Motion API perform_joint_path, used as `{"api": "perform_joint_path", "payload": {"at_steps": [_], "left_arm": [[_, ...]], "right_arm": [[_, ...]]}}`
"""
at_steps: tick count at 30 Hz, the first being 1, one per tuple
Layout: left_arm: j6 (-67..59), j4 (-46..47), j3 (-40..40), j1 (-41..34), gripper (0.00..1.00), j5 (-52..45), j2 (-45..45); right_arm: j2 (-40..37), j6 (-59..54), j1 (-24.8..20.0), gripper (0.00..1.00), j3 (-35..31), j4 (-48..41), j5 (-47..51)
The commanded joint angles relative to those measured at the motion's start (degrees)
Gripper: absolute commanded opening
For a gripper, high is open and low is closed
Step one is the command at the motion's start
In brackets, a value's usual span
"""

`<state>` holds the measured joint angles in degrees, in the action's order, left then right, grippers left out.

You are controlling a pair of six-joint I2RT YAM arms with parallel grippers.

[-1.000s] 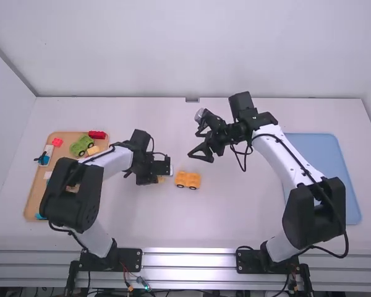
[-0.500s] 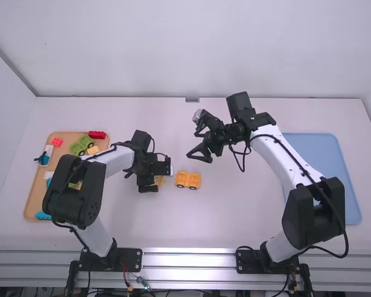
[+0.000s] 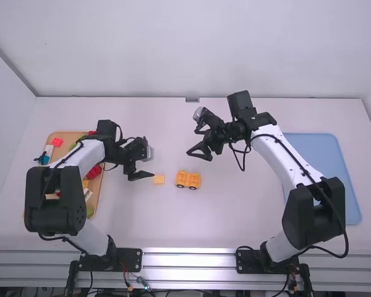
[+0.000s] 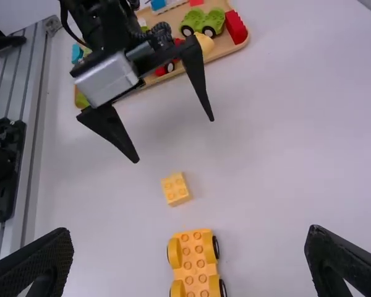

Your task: Assemble lego blocks to make yellow taxi

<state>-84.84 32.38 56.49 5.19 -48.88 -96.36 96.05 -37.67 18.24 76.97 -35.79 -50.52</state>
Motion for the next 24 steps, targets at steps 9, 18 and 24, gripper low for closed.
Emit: {"api": "perform_joint_path", "payload": {"at_steps": [9, 18, 24], "left_arm": [[-7.1, -1.3, -6.0, 0.0, 0.99, -8.4, -2.8], [-3.1, -11.6, -10.8, 0.2, 0.99, -12.0, -8.8], [-3.4, -13.4, -9.6, 0.8, 0.99, -13.2, -13.4]], "right_arm": [[0.2, -5.9, -0.5, 0.99, 0.5, -0.3, 4.9], [0.2, -14.6, -2.3, 0.99, -15.8, 16.5, -8.0], [0.2, -6.4, -1.5, 0.99, -30.0, 39.7, -6.8]]}}
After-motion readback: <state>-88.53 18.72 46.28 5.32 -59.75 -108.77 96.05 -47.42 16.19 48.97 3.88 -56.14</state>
